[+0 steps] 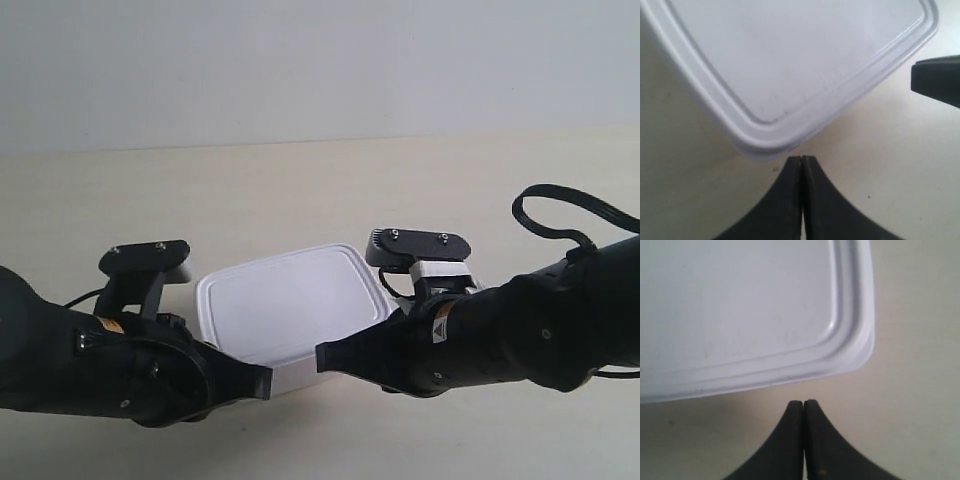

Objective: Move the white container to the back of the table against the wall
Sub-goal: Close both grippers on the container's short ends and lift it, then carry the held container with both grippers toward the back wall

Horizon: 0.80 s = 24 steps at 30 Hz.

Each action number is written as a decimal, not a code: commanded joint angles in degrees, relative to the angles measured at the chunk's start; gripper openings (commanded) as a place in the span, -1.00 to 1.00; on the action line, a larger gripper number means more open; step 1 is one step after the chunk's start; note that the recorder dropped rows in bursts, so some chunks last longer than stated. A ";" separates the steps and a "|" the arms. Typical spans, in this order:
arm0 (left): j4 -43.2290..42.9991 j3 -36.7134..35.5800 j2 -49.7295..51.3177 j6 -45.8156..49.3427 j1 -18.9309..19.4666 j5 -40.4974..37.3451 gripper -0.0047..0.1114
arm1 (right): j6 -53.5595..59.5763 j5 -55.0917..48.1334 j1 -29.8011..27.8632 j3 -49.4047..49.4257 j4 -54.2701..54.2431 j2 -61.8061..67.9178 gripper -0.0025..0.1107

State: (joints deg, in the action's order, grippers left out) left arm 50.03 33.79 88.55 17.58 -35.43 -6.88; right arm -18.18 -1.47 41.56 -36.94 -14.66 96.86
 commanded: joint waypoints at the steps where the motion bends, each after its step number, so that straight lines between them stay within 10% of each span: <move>1: 1.24 -0.26 1.98 -0.24 -0.58 2.95 -0.92 | 1.28 1.47 -0.25 -0.13 0.20 0.00 -0.96; 24: 1.13 4.29 8.12 1.71 -0.47 9.18 -0.92 | 6.18 0.92 -2.21 -9.30 0.20 7.75 -0.96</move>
State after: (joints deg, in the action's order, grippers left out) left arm 50.63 37.61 95.99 19.06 -35.63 0.72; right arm -13.37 -0.42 39.84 -44.42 -14.66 103.47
